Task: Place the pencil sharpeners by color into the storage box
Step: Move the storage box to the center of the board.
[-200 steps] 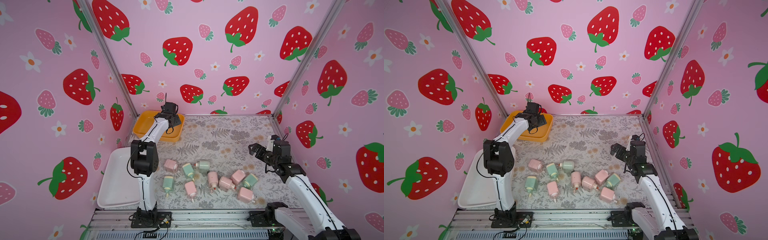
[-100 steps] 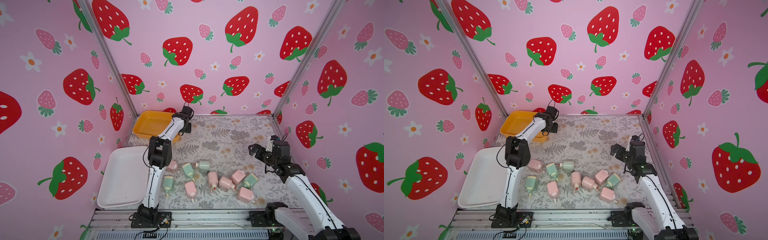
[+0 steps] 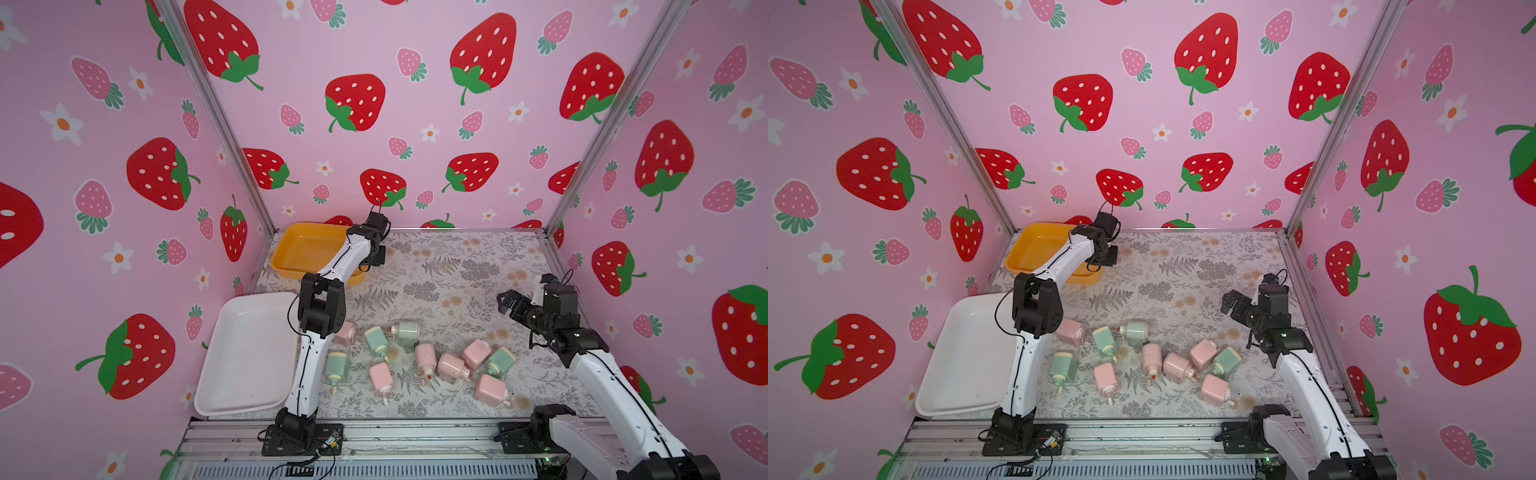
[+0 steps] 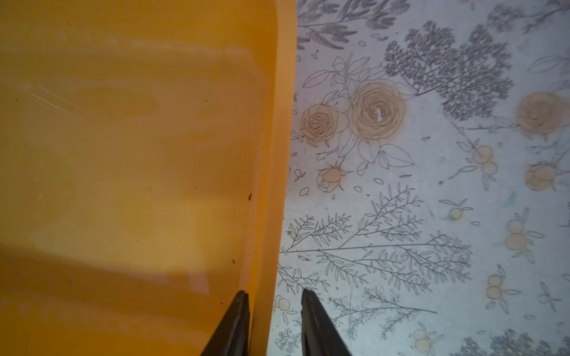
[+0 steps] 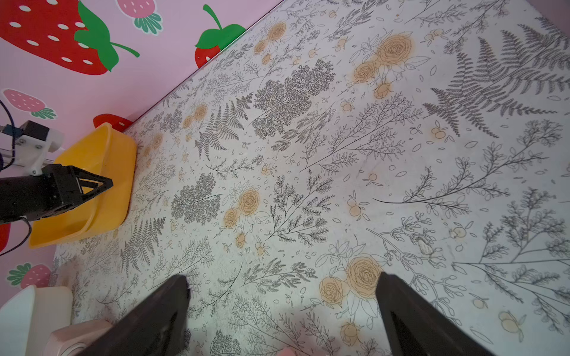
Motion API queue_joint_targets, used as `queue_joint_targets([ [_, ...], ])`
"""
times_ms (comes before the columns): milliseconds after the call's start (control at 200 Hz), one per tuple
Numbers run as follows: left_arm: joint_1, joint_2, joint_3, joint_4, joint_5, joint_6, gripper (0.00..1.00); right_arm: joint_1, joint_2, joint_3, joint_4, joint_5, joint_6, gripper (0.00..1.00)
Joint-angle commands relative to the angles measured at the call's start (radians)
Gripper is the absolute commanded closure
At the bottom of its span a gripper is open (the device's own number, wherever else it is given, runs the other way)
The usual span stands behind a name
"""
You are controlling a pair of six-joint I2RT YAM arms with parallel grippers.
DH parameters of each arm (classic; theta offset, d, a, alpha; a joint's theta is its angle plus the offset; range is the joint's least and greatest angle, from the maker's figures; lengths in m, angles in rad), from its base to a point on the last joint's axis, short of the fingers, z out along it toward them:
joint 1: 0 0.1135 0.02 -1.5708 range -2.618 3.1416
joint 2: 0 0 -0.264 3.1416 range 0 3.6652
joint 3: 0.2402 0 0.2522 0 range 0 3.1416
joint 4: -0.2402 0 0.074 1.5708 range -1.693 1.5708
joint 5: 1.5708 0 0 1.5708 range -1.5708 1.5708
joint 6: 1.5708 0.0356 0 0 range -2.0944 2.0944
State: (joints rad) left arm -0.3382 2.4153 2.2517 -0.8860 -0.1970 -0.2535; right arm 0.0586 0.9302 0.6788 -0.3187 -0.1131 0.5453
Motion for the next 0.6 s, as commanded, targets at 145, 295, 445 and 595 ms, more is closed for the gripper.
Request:
queue_joint_targets([
  [145, -0.049, 0.010, 0.057, 0.016, 0.096, -0.128, 0.68, 0.005, -0.051, -0.013, -0.010, 0.021, -0.015, 0.00],
  [295, -0.074, 0.040, 0.078, 0.032, 0.050, -0.172, 0.66, 0.006, -0.061, -0.011, -0.023, 0.023, -0.017, 0.00],
  [445, -0.072, 0.078, 0.121, 0.020, 0.070, -0.180, 0.64, 0.006, -0.082, -0.012, -0.050, 0.038, -0.031, 0.00],
  [595, -0.083, 0.106, 0.138, 0.029, 0.137, -0.213, 0.66, 0.005, -0.101, -0.016, -0.064, 0.055, -0.033, 0.00],
])
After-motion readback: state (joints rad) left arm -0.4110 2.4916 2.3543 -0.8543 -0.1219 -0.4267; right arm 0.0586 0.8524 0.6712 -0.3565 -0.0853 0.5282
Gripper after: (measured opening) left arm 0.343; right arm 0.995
